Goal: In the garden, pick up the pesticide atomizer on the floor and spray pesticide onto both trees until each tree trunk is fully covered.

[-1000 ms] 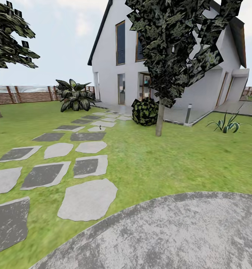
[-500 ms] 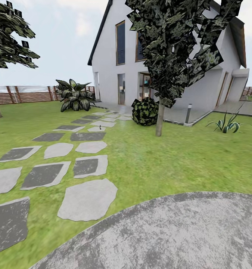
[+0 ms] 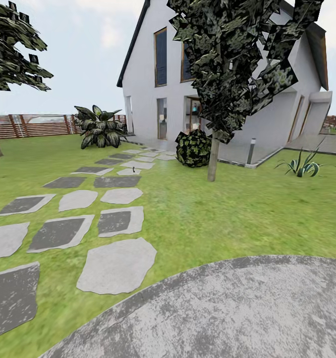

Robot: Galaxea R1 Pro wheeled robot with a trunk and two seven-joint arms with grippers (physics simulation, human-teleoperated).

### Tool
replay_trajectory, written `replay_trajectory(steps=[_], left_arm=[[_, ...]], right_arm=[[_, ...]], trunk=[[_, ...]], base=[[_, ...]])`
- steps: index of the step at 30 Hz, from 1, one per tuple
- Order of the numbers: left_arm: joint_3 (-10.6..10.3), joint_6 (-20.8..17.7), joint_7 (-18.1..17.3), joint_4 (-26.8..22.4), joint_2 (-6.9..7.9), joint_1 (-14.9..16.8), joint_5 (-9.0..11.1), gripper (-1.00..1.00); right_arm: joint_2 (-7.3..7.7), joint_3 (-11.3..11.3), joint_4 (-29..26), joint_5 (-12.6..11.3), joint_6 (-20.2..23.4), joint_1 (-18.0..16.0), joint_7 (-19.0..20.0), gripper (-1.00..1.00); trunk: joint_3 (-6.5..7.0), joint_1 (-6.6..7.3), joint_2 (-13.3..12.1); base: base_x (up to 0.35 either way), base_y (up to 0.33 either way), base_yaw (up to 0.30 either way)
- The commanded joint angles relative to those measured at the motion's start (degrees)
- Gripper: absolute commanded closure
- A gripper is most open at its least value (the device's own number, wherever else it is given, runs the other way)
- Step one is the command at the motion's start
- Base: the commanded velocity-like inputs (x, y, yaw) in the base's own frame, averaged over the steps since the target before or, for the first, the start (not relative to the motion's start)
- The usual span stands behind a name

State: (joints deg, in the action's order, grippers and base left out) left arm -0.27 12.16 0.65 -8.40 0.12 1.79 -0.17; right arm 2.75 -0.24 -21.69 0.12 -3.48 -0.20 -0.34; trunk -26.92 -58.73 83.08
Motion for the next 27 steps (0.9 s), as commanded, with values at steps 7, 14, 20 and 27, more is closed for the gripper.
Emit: replay_trajectory(steps=[7,14,20,27], left_arm=[[-0.14,0.63,0.05,-1.04,-0.18,4.77,-0.36,-1.00],[-0.34,5.74,-0.02,-1.17,0.18,9.35,-0.44,-1.00],[-0.46,6.64,-0.18,-1.43,0.28,13.19,-1.32,-1.00],[-0.47,6.83,-0.40,-3.84,0.42,15.23,-2.43,-1.00]], right_arm=[[0.36,-0.02,-4.86,-0.03,-9.49,-0.58,0.01,-1.00],[0.19,0.00,-7.65,-0.24,-17.57,-3.20,0.07,-1.00],[-0.70,0.11,-7.29,-0.38,-19.05,-9.56,0.36,-1.00],[-1.28,0.10,-7.05,-0.34,-19.17,-12.57,0.42,-1.00]], trunk=[[-0.01,0.00,0.00],[-0.01,0.00,0.00],[-0.01,0.00,0.00],[-0.01,0.00,0.00]], base=[[0.000,0.000,0.000],[0.000,0.000,0.000],[0.000,0.000,0.000],[0.000,0.000,0.000]])
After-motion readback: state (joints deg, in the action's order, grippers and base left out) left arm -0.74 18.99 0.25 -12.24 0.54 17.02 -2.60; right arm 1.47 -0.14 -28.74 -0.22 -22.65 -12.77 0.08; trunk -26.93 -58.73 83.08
